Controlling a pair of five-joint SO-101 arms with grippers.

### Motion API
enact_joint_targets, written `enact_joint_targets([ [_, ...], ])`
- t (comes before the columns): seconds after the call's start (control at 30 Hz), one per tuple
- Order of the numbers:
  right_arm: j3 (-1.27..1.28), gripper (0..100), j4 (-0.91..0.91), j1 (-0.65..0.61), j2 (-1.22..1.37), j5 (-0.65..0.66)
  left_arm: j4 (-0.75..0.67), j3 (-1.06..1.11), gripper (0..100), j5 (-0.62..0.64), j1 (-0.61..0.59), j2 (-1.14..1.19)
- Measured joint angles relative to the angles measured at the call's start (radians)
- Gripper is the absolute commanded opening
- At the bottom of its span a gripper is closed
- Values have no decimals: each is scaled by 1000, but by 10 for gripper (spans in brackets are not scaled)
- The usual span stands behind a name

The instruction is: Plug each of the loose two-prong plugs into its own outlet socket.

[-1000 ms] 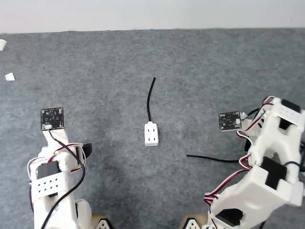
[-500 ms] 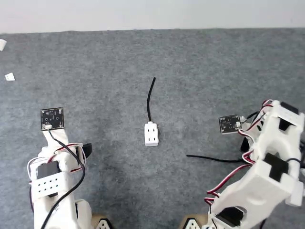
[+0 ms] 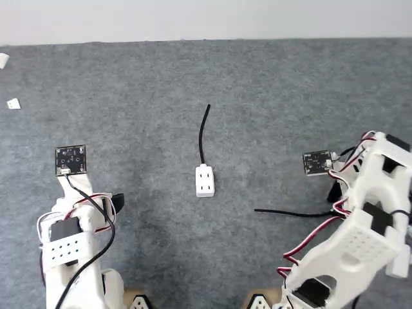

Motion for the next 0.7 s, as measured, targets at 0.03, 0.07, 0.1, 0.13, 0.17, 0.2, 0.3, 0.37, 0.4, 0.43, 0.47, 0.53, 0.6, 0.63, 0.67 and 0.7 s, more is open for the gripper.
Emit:
enact_joint_targets([
  [0.03, -3, 134, 0, 8, 2, 5, 0, 0, 298, 0, 0, 0],
  [0.07, -3, 98, 0, 12, 2, 6, 0, 0, 298, 0, 0, 0],
  [0.1, -3, 64, 0, 15, 2, 8, 0, 0, 298, 0, 0, 0],
  [0.13, -6, 35, 0, 17, 2, 8, 0, 0, 298, 0, 0, 0],
  [0.17, -9, 20, -2, 17, 3, 8, 0, 0, 298, 0, 0, 0],
  [0.2, -17, 19, -3, 17, 6, 8, 0, 0, 298, 0, 0, 0],
  [0.3, -38, 14, -18, 25, 31, 3, 0, 0, 298, 0, 0, 0],
  [0.37, -37, 13, -32, 32, 32, 3, 0, 0, 298, 0, 0, 0],
  [0.4, -35, 13, -32, 35, 32, 3, 0, 0, 298, 0, 0, 0],
  [0.43, -35, 10, -32, 37, 32, 3, 0, 0, 298, 0, 0, 0],
  [0.47, -35, 9, -32, 37, 32, 2, 0, 0, 298, 0, 0, 0],
  [0.53, -40, 9, -21, 37, 31, 2, 0, 0, 298, 0, 0, 0],
  [0.6, -55, 9, 17, 38, 23, 2, 0, 0, 298, 0, 0, 0],
  [0.63, -55, 9, 48, 41, 12, 2, 0, 0, 298, 0, 0, 0],
  [0.67, -55, 9, 81, 52, -2, 2, 0, 0, 298, 0, 0, 0],
  [0.7, -52, 9, 112, 57, -15, 2, 0, 0, 298, 0, 0, 0],
])
